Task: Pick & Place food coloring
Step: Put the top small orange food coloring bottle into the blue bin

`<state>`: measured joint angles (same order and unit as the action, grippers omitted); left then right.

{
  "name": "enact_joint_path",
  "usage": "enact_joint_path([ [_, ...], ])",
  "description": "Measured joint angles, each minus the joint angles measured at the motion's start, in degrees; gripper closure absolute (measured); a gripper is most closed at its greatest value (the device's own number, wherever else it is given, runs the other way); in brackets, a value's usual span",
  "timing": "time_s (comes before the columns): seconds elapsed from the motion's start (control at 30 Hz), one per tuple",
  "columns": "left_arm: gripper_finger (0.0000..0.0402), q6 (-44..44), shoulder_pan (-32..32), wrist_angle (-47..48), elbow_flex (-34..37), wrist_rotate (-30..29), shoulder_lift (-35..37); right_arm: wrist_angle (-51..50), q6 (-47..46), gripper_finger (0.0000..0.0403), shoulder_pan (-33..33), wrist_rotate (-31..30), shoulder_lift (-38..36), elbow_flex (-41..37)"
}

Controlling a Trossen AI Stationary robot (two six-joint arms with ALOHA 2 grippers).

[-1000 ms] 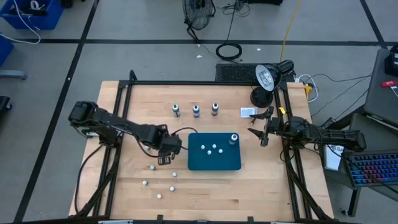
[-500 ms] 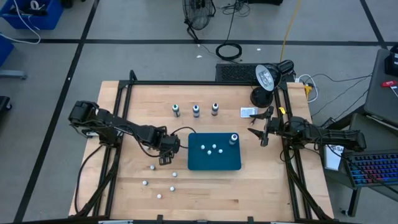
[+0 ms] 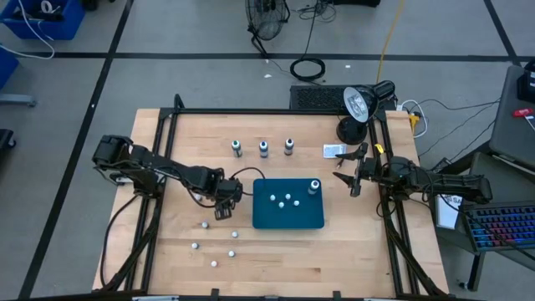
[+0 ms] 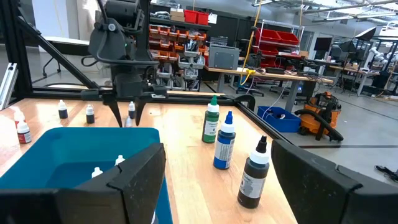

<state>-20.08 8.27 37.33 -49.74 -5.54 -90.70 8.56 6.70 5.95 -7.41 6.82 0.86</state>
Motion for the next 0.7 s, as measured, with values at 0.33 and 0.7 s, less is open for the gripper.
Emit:
enact_joint_path([
  [0.33,0.0227,-1.0,0.0,0.01,0.0,1.04,0.0,0.0,0.0,0.0124,0.01,-0.01,0.0,0.0],
  [0.7,0.0272,-1.01,0.0,0.01,0.0,1.02,-0.02,0.0,0.0,0.0124,0.0,0.0,-0.01,-0.02],
])
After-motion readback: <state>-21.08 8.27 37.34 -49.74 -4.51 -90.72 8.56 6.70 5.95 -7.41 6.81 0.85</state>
